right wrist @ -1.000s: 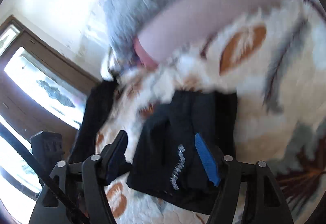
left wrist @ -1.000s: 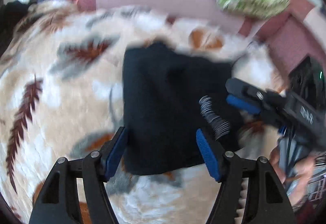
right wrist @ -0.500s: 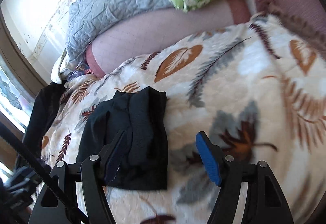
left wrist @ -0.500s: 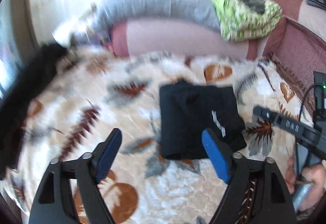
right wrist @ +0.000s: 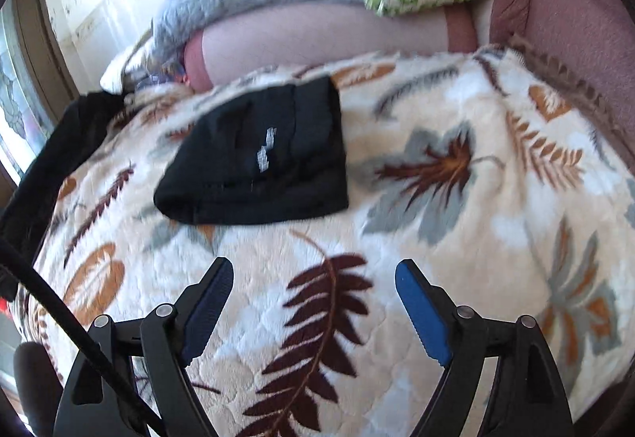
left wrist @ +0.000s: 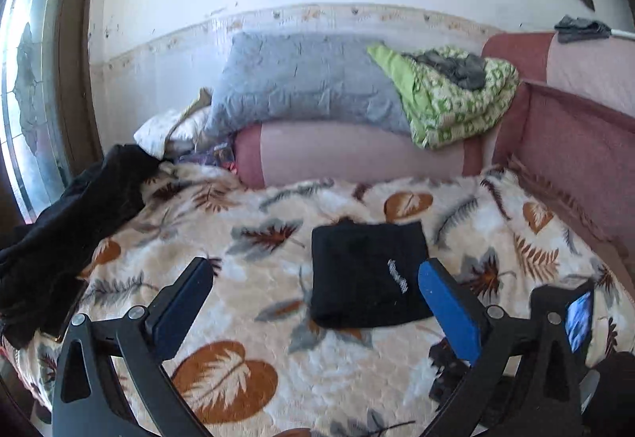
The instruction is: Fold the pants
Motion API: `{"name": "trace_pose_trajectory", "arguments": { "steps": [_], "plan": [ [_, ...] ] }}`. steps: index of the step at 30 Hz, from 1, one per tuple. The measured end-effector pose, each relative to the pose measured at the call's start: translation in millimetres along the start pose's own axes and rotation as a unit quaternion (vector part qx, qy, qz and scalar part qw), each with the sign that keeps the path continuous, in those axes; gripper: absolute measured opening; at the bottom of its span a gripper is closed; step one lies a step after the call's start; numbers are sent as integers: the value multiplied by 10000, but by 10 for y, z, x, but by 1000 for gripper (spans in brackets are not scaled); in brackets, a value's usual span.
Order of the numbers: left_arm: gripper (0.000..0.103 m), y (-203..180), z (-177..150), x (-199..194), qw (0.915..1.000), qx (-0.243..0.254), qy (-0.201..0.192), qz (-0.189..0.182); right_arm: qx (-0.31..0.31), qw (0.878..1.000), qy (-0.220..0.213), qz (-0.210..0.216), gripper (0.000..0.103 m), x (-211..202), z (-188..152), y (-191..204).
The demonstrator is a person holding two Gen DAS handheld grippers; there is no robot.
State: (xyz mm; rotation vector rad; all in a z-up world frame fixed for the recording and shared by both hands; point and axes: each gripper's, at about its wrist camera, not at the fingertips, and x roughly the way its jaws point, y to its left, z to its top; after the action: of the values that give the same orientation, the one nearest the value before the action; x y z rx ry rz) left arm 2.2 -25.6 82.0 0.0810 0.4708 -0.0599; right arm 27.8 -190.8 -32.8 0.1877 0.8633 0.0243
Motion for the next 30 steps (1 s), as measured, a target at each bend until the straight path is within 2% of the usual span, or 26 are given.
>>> {"name": "trace_pose_trajectory", "arguments": {
  "steps": [2, 5, 7, 10, 14, 19, 30],
  "plan": [
    [103, -3, -93, 92, 9996, 6, 281, 75, -69, 9998, -156, -125, 88, -12, -7, -13],
    [103, -14, -238, 241, 9971, -48, 763, -49, -231, 9980, -433, -387, 88, -68, -18, -32],
    [103, -27, -308, 318, 9945, -91, 1044, -47, -292, 9971, -469, -521, 88, -62, -12, -49],
    [103, -36, -396, 467, 9885, -129, 1507, 48, -213, 9973, -319, -621, 88, 21, -4, -122],
    [103, 22, -477, 600, 9813, -319, 1899, -41, -118, 9973, -53, -723, 88, 153, 8, -197],
    [103, 16, -519, 666, 9776, -302, 2083, 12, 2, 9967, 96, -806, 88, 234, -3, -248],
    [103, -61, -654, 792, 9699, -50, 2428, 184, -234, 9945, 285, -978, 88, 344, -20, -183]
  ]
}}
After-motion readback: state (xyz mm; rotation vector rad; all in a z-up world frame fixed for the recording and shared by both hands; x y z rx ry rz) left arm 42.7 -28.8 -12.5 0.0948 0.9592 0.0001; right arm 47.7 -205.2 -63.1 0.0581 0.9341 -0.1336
